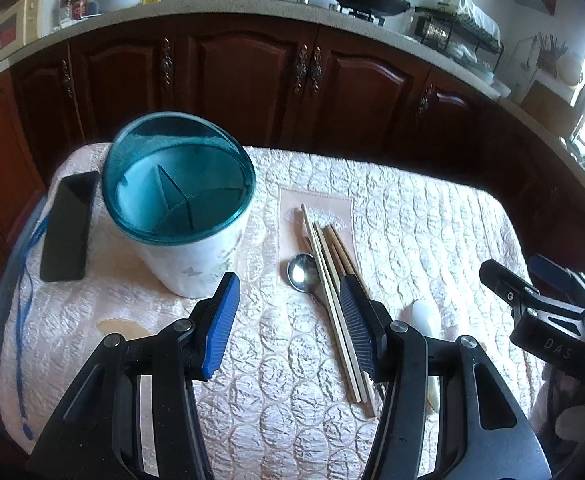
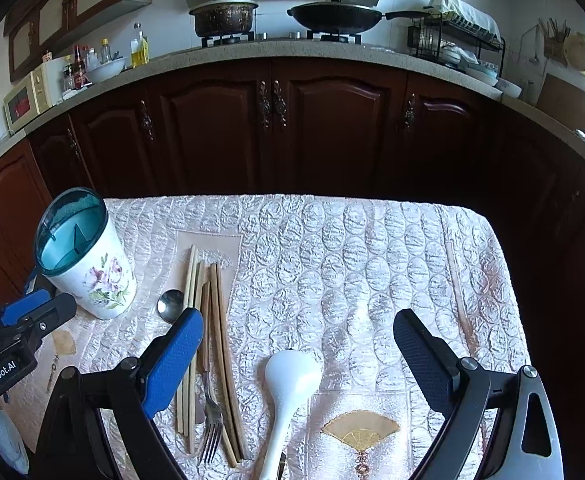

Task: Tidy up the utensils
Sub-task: 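Move the left tool toward the metal spoon while the right tool approaches the chopsticks, then close the left tool on the metal spoon while the right tool grasps one wooden chopstick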

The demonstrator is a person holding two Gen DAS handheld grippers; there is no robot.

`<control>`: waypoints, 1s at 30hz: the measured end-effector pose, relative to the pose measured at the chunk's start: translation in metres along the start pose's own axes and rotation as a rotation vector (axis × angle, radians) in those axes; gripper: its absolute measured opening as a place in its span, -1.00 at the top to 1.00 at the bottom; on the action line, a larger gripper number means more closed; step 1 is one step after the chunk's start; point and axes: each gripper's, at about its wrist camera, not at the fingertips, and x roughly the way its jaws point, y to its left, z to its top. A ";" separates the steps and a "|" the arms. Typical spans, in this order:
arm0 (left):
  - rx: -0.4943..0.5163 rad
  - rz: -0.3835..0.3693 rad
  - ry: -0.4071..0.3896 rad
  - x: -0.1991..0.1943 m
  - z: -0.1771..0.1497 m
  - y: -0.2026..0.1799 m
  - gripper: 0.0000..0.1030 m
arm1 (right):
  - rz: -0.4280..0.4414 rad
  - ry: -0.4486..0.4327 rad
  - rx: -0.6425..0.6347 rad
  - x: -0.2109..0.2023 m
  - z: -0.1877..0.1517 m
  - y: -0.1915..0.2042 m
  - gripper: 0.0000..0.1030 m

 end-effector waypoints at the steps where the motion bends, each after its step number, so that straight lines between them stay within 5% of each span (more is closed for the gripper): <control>1: 0.005 0.000 0.005 0.003 -0.001 -0.001 -0.01 | 0.000 0.006 -0.003 0.003 0.000 -0.001 -0.84; 20: 0.007 0.012 0.073 0.040 -0.007 0.002 -0.01 | 0.075 0.126 -0.030 0.058 -0.009 -0.004 -0.83; 24: -0.016 0.021 0.090 0.051 -0.009 0.011 -0.01 | 0.161 0.169 -0.049 0.076 -0.008 0.005 -0.50; 28: -0.048 0.005 0.128 0.070 -0.010 0.016 0.00 | 0.243 0.232 -0.048 0.104 -0.005 0.015 0.18; 30: -0.050 -0.003 0.142 0.080 -0.011 0.014 0.00 | 0.290 0.272 -0.042 0.118 -0.006 0.022 0.28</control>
